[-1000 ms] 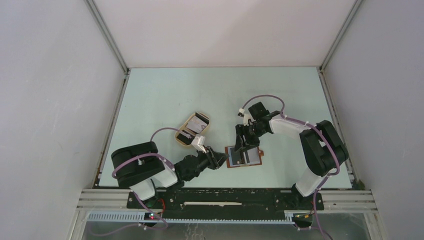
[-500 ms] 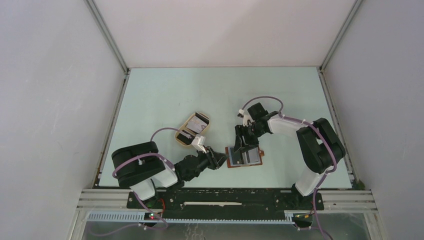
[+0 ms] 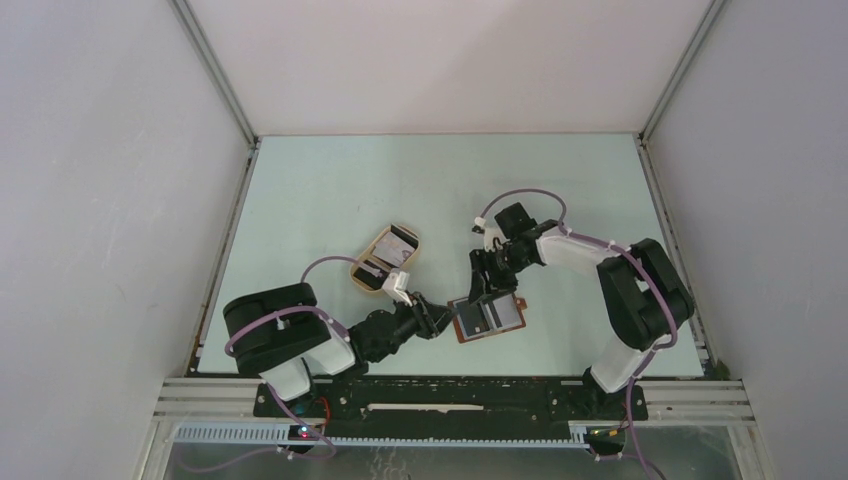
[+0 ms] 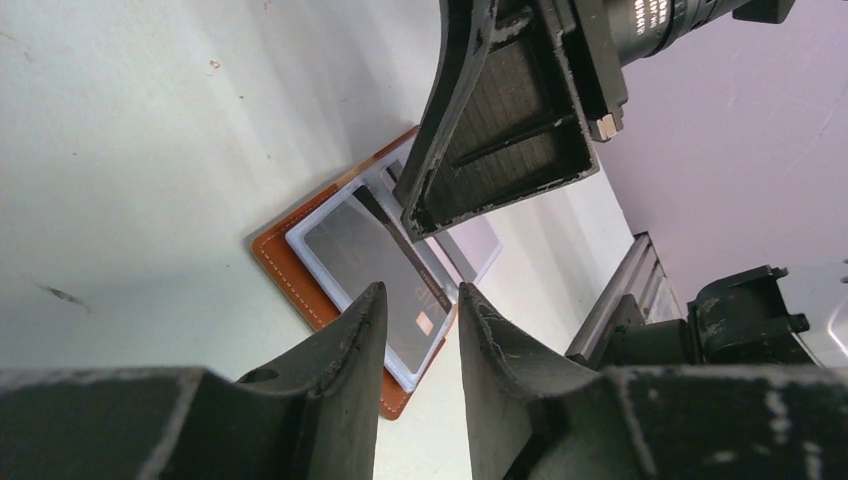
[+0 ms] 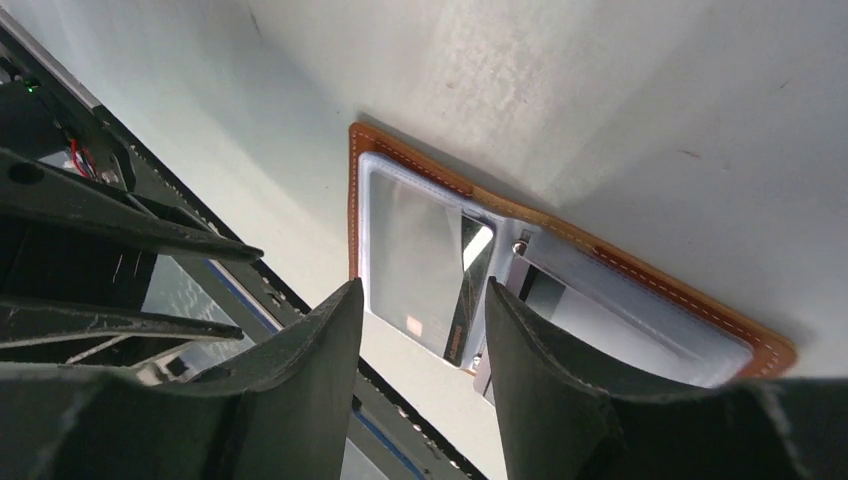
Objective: Put the credit cards into the card holder
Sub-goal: Insert the credit card into the card holder.
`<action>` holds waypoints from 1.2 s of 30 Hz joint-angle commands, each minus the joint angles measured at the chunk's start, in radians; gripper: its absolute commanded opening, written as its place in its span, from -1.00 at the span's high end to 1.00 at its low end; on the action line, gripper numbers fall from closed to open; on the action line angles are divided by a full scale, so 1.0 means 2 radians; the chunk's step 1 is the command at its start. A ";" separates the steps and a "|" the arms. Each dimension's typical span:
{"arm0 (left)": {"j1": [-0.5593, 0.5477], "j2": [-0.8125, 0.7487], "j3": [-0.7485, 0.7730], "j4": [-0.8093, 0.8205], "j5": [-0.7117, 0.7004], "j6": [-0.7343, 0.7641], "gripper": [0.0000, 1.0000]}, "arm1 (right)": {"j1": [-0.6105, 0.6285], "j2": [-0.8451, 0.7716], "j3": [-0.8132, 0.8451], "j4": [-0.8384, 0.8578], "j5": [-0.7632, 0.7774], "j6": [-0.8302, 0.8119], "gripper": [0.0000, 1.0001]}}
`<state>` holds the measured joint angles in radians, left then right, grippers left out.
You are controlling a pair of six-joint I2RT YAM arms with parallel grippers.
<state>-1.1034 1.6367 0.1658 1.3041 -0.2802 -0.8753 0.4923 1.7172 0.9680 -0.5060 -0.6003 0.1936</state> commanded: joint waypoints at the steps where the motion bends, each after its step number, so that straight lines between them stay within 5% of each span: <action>1: 0.003 -0.003 -0.012 0.044 0.002 -0.017 0.26 | 0.003 -0.066 0.031 -0.016 0.026 -0.064 -0.13; 7: 0.003 -0.059 -0.020 0.021 0.004 0.003 0.29 | 0.002 -0.140 0.057 -0.071 -0.022 -0.228 -0.06; 13: -0.012 -0.250 0.042 -0.287 -0.060 0.119 0.25 | -0.019 -0.234 0.054 -0.084 -0.042 -0.338 0.05; 16: -0.029 -0.324 0.078 -0.403 -0.107 0.191 0.21 | -0.016 -0.323 0.020 -0.020 -0.035 -0.375 -0.09; 18: -0.030 -0.359 0.083 -0.428 -0.114 0.218 0.16 | -0.014 -0.352 0.000 -0.011 -0.055 -0.434 -0.40; 23: -0.026 -0.412 0.067 -0.432 -0.128 0.207 -0.93 | 0.004 -0.298 0.026 -0.102 -0.105 -0.506 -0.55; 29: -0.014 -0.426 0.016 -0.363 -0.060 0.109 -0.94 | 0.037 -0.229 -0.009 -0.085 -0.031 -0.526 0.03; 31: -0.014 -0.407 -0.001 -0.322 -0.046 0.067 -0.76 | 0.039 -0.200 -0.012 -0.082 -0.014 -0.526 0.39; 36: -0.014 -0.322 0.004 -0.260 -0.014 0.005 -0.18 | 0.042 -0.126 0.006 -0.097 0.017 -0.495 0.77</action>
<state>-1.1343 0.8997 0.1757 0.6361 -0.3740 -0.7311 0.5682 1.3952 0.9379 -0.6785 -0.6270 -0.8204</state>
